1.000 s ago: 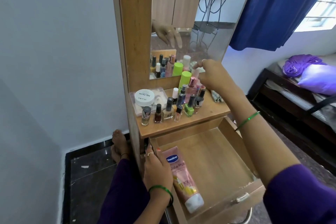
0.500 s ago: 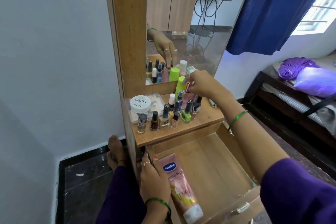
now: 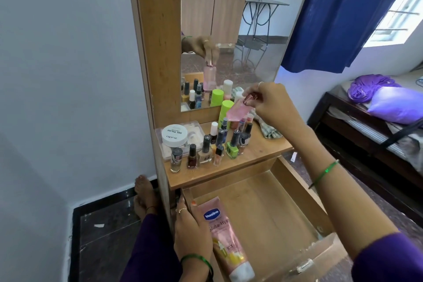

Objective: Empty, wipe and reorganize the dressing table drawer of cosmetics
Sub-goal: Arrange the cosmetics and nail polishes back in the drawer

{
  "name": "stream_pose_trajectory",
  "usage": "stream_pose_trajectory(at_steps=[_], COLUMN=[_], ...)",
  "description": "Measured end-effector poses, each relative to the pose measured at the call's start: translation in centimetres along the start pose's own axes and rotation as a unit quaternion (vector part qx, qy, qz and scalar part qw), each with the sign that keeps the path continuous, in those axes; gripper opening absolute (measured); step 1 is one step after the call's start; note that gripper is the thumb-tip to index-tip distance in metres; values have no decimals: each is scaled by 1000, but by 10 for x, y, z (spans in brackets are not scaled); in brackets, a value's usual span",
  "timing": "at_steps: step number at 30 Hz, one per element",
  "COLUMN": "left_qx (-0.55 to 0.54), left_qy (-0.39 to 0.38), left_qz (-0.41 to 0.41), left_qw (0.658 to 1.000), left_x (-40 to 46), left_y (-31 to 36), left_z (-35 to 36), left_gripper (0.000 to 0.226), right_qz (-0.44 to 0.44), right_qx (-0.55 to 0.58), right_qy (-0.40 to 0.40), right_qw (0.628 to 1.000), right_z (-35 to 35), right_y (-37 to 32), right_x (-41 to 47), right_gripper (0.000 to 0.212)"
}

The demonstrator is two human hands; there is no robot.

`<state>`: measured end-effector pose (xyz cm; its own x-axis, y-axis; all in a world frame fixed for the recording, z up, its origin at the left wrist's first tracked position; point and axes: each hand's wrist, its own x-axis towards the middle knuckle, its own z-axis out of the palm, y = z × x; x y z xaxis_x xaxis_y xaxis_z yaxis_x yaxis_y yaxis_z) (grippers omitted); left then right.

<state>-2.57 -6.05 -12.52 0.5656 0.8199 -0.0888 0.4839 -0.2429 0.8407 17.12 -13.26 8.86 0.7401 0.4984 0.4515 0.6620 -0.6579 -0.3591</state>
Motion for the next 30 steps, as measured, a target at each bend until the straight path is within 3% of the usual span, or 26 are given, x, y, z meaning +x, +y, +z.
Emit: stream_pose_trajectory(at_steps=[5, 10, 16, 20, 30], left_qx=[1, -4, -12, -20, -26], left_qy=[1, 9, 13, 16, 8], left_qz=[5, 15, 19, 20, 13], left_qw=[1000, 1000, 1000, 999, 1000], left_x=[-2, -4, -6, -6, -6], left_y=[1, 5, 7, 6, 6], left_z=[-2, -3, -5, -4, -3], left_gripper=[41, 43, 45, 41, 39], right_qz=[-12, 41, 141, 214, 243], right_qx=[77, 159, 291, 360, 294], right_qy=[91, 96, -18, -140, -356], right_qw=[993, 982, 946, 897, 853], right_z=[-29, -51, -30, 13, 92], right_y=[-7, -11, 11, 33, 57], right_x=[-29, -68, -121, -155, -147], right_gripper=[19, 18, 21, 19, 14])
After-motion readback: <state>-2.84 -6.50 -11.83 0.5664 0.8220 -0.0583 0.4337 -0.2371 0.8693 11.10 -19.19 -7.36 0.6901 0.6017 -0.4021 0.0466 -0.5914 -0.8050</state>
